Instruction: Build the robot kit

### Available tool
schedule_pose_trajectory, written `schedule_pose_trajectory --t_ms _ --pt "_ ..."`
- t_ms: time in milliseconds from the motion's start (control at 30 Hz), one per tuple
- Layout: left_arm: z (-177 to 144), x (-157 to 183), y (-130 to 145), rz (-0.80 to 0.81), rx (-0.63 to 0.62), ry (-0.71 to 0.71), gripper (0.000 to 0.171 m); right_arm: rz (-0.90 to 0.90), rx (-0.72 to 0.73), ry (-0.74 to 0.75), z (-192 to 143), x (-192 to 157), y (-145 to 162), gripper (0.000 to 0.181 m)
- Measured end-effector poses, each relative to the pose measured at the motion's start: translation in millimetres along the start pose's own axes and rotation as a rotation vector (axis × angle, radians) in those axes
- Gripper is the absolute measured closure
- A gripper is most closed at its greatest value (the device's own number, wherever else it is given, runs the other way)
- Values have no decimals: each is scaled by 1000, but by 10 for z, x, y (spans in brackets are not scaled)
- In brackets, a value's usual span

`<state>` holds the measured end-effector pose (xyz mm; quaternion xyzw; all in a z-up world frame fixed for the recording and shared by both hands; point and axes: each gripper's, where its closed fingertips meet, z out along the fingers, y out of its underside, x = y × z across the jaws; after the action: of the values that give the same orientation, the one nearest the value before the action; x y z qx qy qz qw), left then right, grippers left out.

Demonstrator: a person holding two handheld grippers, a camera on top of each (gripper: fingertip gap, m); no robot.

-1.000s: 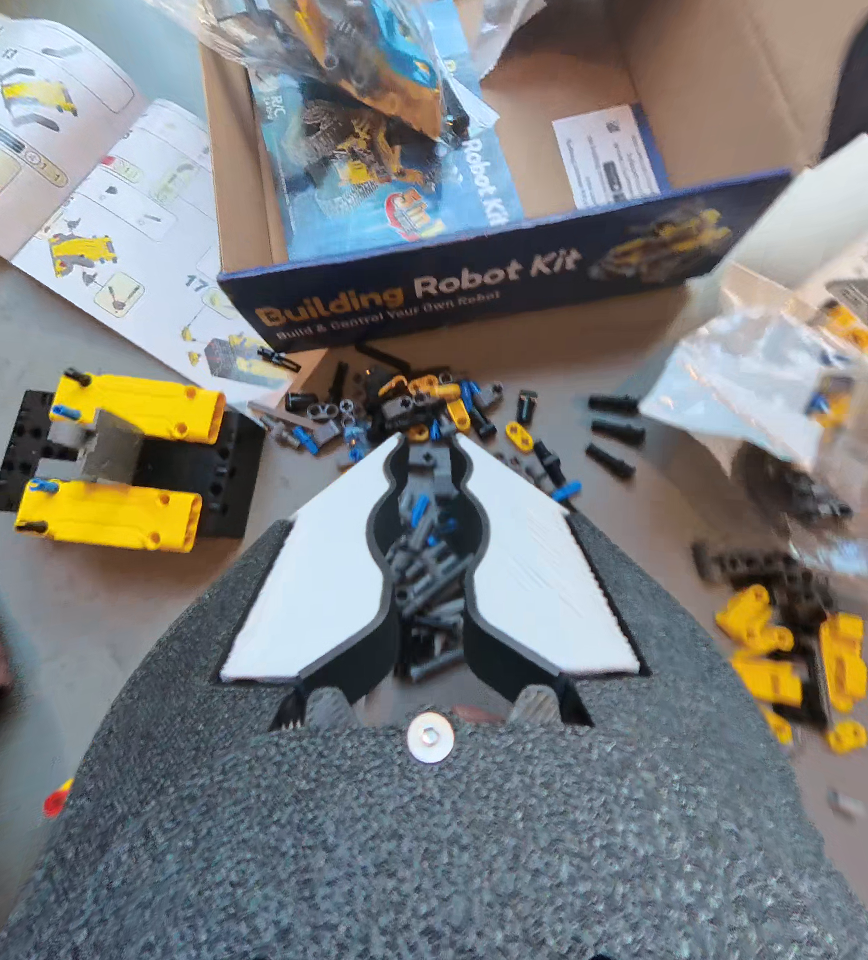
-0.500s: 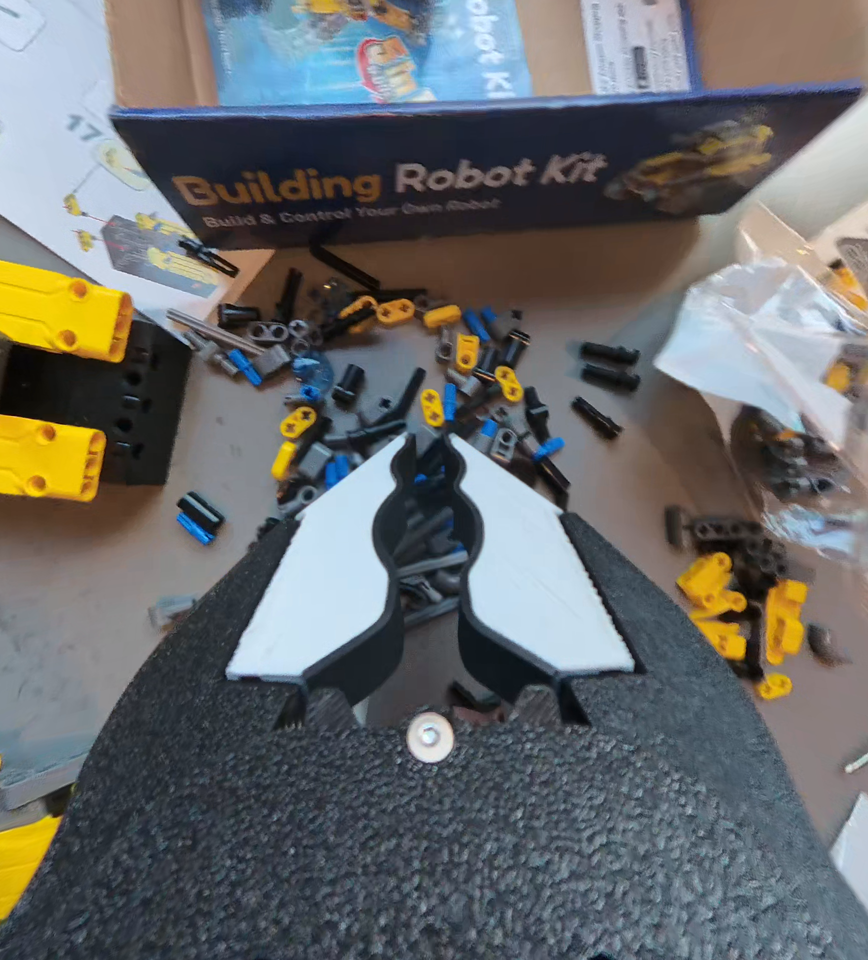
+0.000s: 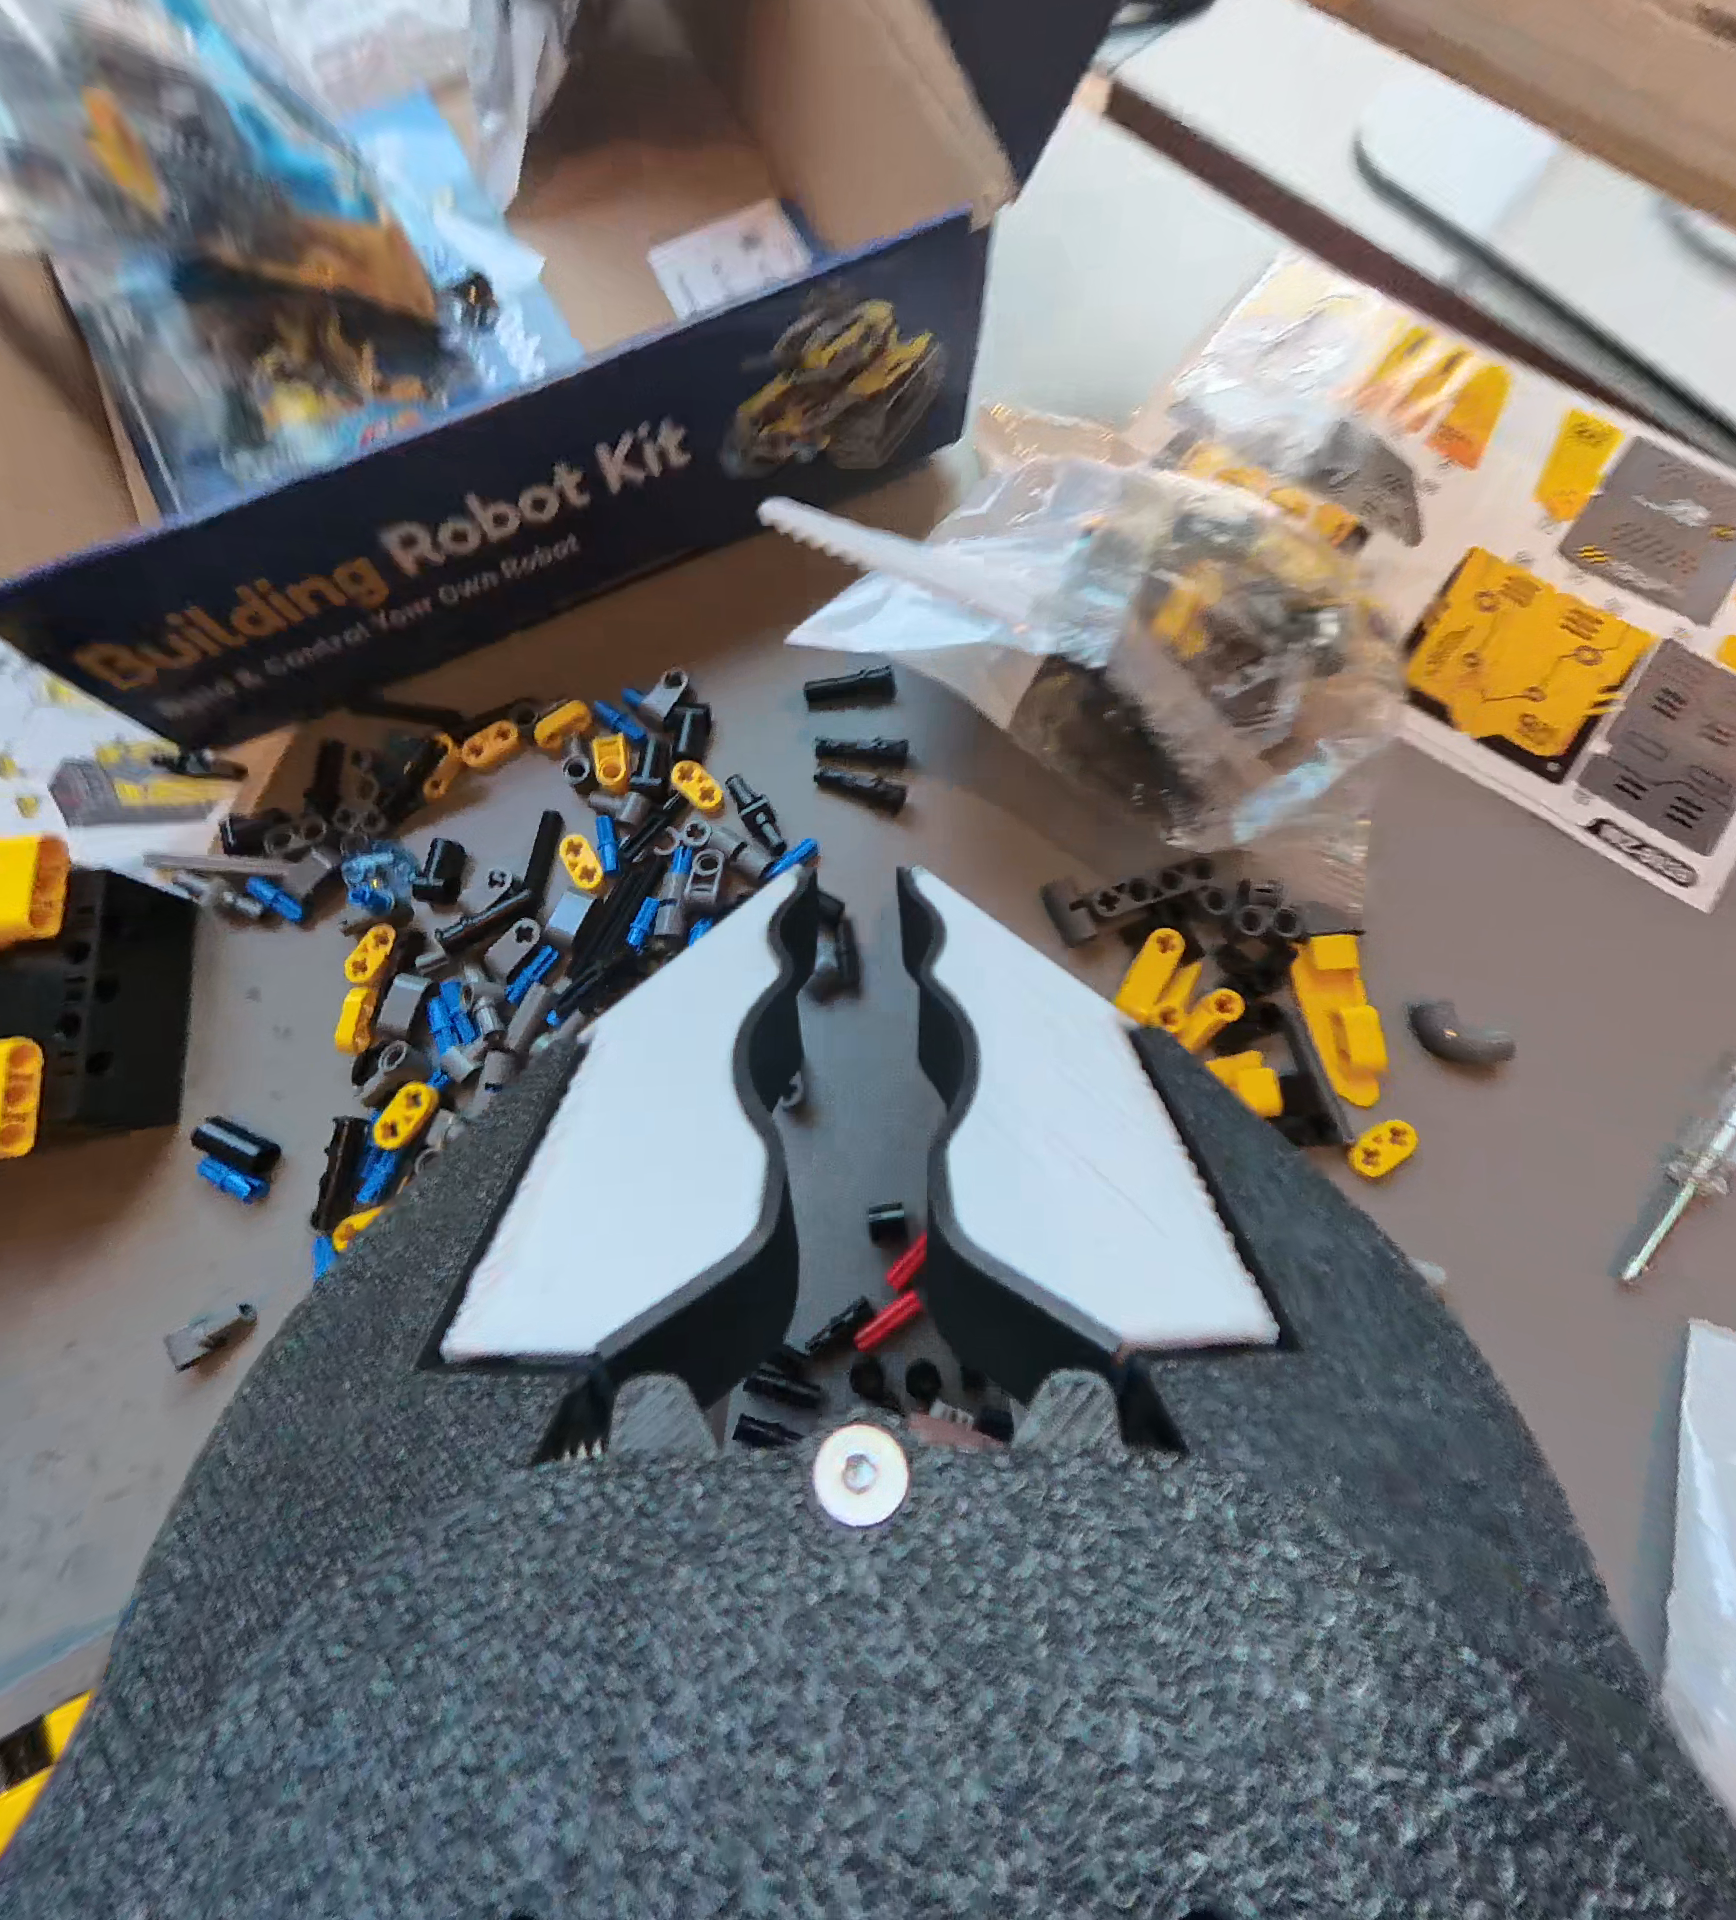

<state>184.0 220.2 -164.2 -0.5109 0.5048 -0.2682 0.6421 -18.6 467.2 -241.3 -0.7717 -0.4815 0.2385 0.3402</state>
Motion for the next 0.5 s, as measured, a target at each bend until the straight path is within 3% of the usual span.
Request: schedule_pose_trajectory --t_ms 133,333,500 --pt "4 -40 24 -5 -11 -13 160 108 116 48 -225 259 -149 157" --pt "16 -80 74 -7 -26 -30 160 221 346 380 -931 1005 -337 156" --pt "45 -64 154 5 -57 -28 159 263 307 335 -889 1064 -223 144"
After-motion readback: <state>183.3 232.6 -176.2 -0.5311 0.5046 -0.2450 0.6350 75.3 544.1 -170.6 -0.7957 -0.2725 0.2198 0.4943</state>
